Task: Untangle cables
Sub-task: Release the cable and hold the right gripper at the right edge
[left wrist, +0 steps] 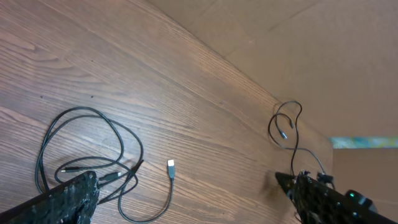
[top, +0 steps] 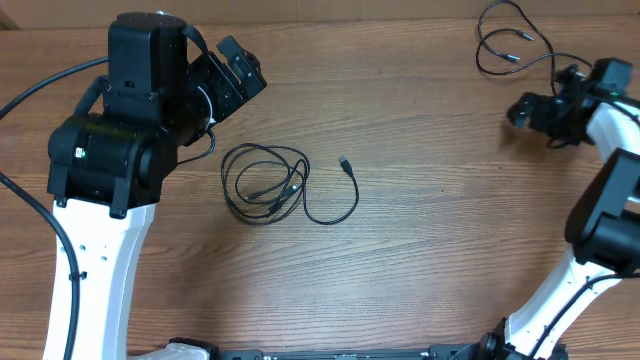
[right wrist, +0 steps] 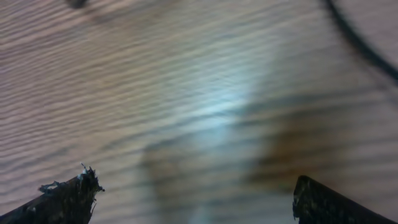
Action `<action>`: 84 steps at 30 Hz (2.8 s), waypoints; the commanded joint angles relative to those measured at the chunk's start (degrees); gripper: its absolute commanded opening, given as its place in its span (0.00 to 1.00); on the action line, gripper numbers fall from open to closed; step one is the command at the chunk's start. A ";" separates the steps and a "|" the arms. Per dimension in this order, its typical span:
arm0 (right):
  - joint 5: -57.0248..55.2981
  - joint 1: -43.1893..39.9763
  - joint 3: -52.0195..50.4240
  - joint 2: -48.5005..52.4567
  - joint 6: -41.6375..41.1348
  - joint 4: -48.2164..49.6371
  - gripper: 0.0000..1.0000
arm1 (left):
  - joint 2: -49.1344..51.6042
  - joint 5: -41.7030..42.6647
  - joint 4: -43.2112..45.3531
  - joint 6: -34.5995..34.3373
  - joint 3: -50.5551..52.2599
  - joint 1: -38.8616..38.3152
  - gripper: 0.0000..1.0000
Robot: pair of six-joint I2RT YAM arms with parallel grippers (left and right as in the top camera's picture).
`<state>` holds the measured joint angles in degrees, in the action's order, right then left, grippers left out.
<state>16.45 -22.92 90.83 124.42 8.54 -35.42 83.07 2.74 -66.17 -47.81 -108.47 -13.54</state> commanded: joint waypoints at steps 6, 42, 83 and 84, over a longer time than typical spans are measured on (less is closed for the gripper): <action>-5.95 2.69 -0.87 1.62 -2.75 2.32 1.00 | 0.09 -0.39 -0.02 0.92 -0.37 -0.35 1.00; -15.54 -4.22 -0.87 7.82 -2.54 15.72 1.00 | 0.09 -0.39 -0.02 0.92 -0.37 -0.35 1.00; -3.04 -9.84 13.33 7.82 -13.92 24.85 0.89 | 0.09 -0.39 -0.02 0.92 -0.37 -0.35 1.00; -2.58 -9.84 14.45 7.82 -13.92 24.37 0.89 | 0.09 -0.39 -0.02 0.92 -0.37 -0.35 1.00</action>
<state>11.25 -32.86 101.34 131.76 -4.91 -10.70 83.07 2.74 -66.22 -47.79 -108.47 -13.54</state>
